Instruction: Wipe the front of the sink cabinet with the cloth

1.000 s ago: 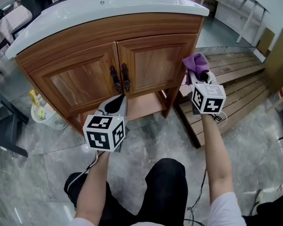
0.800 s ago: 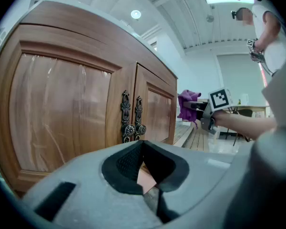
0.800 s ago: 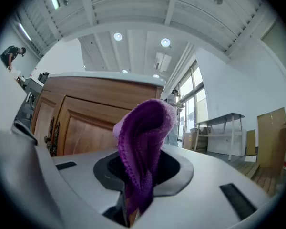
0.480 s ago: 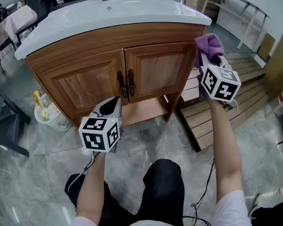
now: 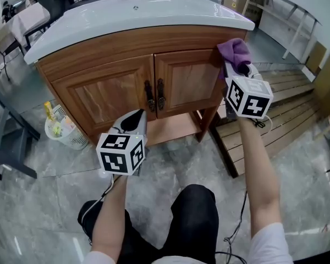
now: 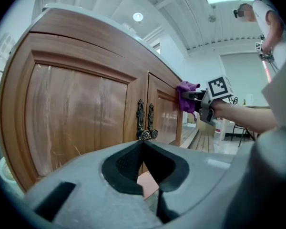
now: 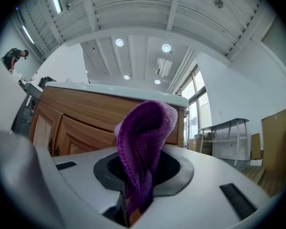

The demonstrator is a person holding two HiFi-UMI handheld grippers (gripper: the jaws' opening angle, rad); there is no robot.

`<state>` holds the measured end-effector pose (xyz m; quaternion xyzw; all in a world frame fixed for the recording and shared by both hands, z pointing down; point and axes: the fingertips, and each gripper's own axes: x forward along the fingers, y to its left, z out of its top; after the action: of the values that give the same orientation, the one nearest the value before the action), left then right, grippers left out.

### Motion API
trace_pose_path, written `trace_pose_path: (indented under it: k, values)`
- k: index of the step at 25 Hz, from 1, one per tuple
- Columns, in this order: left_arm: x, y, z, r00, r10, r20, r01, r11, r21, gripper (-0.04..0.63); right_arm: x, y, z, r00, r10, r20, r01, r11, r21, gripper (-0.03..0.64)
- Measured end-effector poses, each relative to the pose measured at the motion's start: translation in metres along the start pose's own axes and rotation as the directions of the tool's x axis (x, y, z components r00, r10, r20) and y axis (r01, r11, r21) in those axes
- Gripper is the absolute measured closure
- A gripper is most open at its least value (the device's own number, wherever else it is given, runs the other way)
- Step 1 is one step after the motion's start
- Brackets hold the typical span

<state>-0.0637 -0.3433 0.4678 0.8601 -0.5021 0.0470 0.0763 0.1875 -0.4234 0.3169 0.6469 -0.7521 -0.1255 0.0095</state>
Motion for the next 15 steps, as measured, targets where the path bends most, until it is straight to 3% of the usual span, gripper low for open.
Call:
trace_pose_path:
  k: [15]
  values:
    - [-0.009,-0.002,0.005,1.0,0.007,0.013,-0.007,1.0,0.005,0.589,-0.01,0.071,0.006,0.992,0.122,0.032,-0.122,0.993,-0.002,0.532]
